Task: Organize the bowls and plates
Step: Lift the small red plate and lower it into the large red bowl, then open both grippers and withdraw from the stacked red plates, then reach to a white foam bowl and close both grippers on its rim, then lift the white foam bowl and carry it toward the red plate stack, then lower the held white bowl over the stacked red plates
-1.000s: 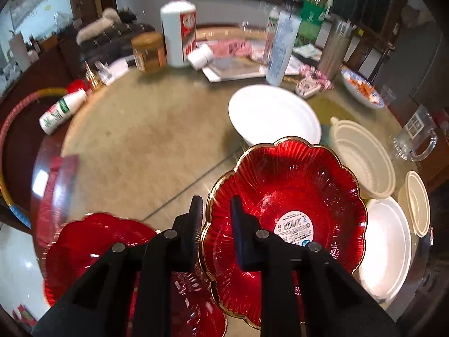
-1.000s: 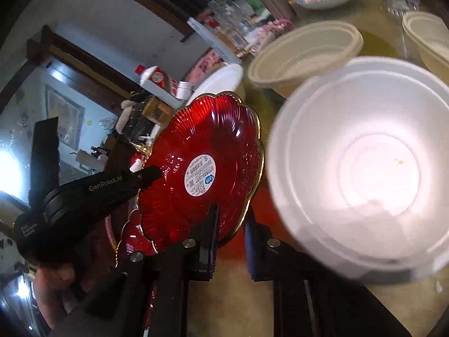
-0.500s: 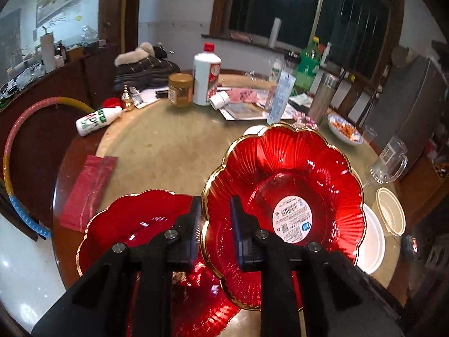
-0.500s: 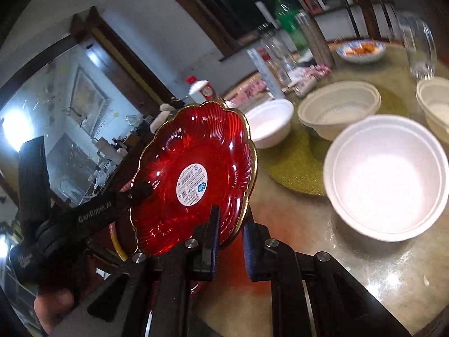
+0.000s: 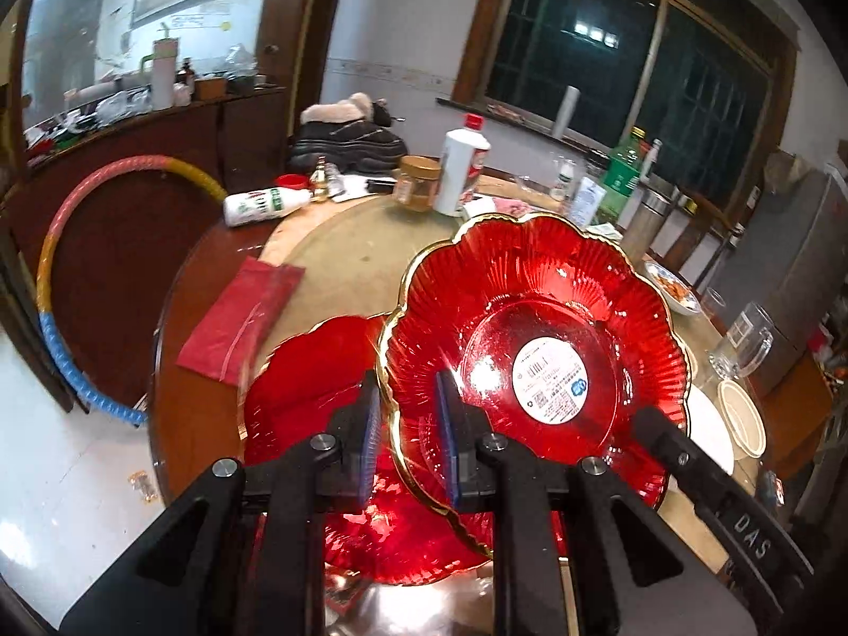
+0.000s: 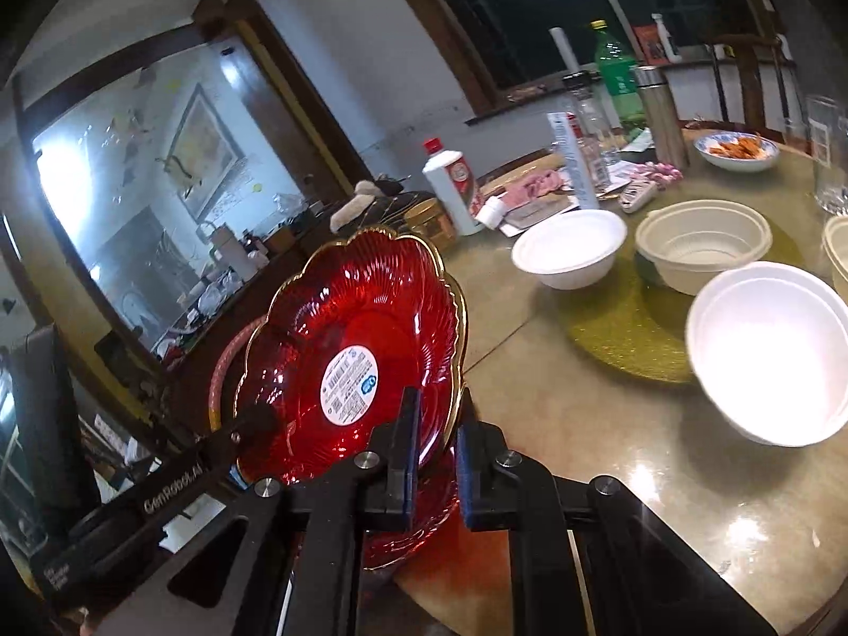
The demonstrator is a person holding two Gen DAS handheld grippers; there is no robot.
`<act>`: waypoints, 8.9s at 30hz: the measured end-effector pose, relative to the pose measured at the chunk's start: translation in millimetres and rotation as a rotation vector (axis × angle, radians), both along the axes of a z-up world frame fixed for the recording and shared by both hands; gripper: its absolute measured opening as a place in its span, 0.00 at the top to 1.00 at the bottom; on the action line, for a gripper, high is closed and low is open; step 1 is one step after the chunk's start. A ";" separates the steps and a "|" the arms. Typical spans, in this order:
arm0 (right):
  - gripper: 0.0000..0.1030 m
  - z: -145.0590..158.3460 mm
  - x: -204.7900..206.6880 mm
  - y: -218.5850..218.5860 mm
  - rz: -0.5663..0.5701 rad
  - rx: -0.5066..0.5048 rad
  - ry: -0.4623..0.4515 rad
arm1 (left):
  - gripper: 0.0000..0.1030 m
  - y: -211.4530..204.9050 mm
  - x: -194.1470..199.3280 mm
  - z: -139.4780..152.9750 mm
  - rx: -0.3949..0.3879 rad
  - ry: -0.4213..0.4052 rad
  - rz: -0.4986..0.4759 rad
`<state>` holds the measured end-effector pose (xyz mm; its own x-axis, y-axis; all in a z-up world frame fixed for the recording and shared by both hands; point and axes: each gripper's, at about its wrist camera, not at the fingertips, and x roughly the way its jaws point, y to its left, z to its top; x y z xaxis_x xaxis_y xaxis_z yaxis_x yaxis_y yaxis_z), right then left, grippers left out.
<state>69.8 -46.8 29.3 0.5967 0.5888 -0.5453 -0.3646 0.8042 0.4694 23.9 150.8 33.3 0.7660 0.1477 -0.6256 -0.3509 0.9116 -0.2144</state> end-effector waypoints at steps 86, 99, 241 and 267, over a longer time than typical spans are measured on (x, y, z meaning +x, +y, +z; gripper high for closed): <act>0.84 -66.3 40.9 79.8 0.071 -0.226 0.146 | 0.80 23.6 -13.7 -61.0 -0.061 0.192 0.030; 0.40 -55.3 36.6 81.4 0.063 -0.224 0.115 | 0.53 25.4 -20.0 -55.6 -0.113 0.165 0.031; 0.90 -33.6 -31.6 -107.6 -0.070 -0.178 0.182 | 0.88 -132.9 -9.0 -57.0 -0.027 0.149 -0.261; 0.89 -21.9 -45.6 -75.9 -0.036 -0.151 0.065 | 0.88 -106.7 -39.3 -41.5 0.051 -0.011 -0.183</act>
<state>24.2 -122.7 7.4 0.5765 0.4760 -0.6641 -0.3066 0.8794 0.3641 -15.4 44.2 -8.2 0.7895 0.0366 -0.6126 -0.1759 0.9698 -0.1688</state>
